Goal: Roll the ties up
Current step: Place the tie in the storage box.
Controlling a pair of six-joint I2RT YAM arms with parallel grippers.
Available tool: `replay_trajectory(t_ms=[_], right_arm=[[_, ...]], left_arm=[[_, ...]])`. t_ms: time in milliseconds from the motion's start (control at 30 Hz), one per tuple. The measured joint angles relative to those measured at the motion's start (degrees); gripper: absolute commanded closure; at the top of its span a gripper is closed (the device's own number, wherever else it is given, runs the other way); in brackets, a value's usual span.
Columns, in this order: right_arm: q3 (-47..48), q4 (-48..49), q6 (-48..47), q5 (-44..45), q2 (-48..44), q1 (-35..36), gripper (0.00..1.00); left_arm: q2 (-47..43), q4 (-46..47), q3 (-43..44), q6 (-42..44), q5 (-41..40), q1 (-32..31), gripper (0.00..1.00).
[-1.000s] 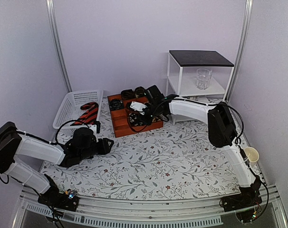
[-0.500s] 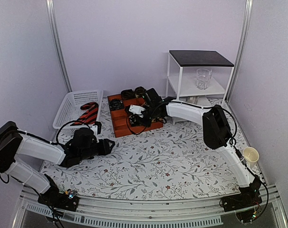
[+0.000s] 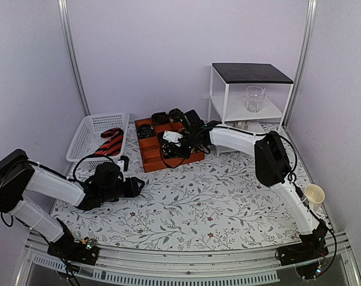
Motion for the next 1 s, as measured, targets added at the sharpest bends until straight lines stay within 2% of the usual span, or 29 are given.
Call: replay_trajectory(t_ms=[267, 667, 867, 1000], right_arm=[[-0.4, 1.5, 2.0, -0.5, -0.1, -0.4, 0.51], [-3.9, 3.5, 3.2, -1.1, -2.4, -0.4, 0.41], [-4.3, 3.1, 3.2, -1.2, -3.0, -0.4, 0.42], [-4.4, 2.8, 3.2, -1.4, -3.0, -0.4, 0.43]], left_arm=[[0.0, -0.1, 0.9, -0.1, 0.7, 0.0, 0.54], [-2.5, -0.8, 4.8, 1.2, -0.1, 0.6, 0.55], [-2.5, -1.1, 5.6, 1.3, -0.4, 2.3, 0.67], [-0.9, 0.4, 9.5, 1.7, 1.3, 4.8, 0.74]])
